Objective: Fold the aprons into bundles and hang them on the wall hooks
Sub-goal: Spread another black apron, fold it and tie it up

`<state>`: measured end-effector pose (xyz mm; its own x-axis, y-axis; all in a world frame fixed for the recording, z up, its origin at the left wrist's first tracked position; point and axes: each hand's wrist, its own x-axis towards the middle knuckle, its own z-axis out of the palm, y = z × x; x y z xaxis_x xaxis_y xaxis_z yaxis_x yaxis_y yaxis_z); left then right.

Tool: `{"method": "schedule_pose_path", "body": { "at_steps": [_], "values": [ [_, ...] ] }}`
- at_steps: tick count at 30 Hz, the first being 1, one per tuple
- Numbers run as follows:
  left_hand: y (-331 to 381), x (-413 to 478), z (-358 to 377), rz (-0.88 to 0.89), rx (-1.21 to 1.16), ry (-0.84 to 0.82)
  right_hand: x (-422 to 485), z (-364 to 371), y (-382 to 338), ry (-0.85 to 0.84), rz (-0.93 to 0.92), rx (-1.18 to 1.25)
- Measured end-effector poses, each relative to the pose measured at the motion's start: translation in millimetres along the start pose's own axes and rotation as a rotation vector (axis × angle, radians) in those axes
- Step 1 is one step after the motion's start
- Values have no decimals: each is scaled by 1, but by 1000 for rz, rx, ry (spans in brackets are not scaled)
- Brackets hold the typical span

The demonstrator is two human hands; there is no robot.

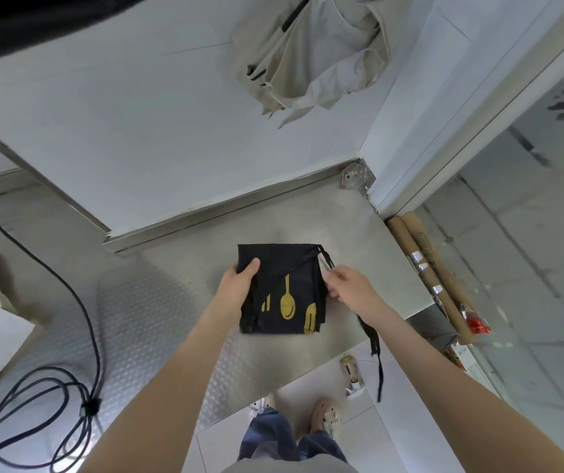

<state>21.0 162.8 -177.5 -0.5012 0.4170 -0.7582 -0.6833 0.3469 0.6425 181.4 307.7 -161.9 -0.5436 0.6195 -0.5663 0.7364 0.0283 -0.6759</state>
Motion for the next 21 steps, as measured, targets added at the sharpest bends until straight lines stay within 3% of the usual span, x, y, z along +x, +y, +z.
{"method": "schedule_pose_path", "body": {
  "at_steps": [8,14,19,21],
  "values": [
    [-15,-2,6,88,-30,181,-10,1,9,-48,73,217],
    [-20,-2,4,122,-41,288,-17,-4,13,-150,43,210],
    [-26,-1,4,177,103,412,-28,-3,10,-331,4,9],
    [-28,-3,5,216,166,402,-26,-3,10,-257,-11,-103]
  ]
}}
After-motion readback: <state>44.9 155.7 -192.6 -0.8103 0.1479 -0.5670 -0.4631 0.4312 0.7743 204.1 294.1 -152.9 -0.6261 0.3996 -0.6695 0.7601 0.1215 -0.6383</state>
